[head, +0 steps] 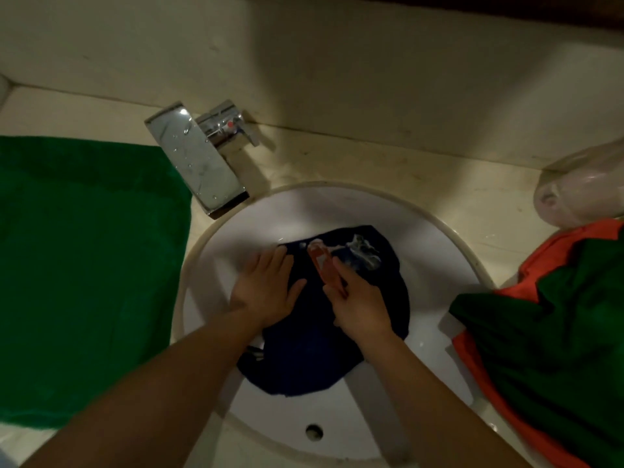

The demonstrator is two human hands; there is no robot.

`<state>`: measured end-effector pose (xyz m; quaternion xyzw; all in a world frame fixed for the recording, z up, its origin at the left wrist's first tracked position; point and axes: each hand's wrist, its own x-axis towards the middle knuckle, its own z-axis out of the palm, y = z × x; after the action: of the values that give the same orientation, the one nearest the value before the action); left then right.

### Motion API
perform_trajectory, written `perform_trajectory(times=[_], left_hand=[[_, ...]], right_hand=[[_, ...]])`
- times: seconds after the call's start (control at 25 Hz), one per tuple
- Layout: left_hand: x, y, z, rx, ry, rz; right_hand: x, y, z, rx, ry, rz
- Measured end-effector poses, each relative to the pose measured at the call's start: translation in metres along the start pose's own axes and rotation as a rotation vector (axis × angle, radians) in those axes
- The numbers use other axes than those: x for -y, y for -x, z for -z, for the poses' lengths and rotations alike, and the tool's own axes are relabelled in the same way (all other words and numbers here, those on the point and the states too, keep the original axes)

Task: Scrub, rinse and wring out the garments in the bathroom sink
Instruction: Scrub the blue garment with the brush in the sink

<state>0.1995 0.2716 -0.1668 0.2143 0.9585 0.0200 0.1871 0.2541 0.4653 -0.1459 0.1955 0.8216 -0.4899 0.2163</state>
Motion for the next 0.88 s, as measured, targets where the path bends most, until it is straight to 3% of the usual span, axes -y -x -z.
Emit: perform_trajectory(times=[0.2, 0.4, 0.52, 0.64, 0.8, 0.88], left_hand=[[0.019, 0.002, -0.018, -0.117, -0.099, -0.054], [0.020, 0.001, -0.021, -0.147, -0.077, -0.061], [0.019, 0.002, -0.022, -0.126, -0.084, -0.034], [0.019, 0.001, -0.022, -0.135, -0.079, -0.031], [0.017, -0.003, -0.023, -0.113, -0.103, -0.008], [0.018, -0.004, -0.024, -0.112, -0.111, -0.015]], right_hand=[[0.000, -0.010, -0.019, -0.072, -0.094, -0.079], [0.004, 0.000, -0.013, 0.021, 0.011, 0.035], [-0.020, -0.015, 0.039, -0.146, 0.219, -0.096], [-0.011, -0.004, 0.032, -0.315, 0.094, -0.136], [0.015, 0.008, -0.020, -0.062, 0.252, 0.032], [-0.007, 0.004, 0.015, -0.169, 0.352, -0.101]])
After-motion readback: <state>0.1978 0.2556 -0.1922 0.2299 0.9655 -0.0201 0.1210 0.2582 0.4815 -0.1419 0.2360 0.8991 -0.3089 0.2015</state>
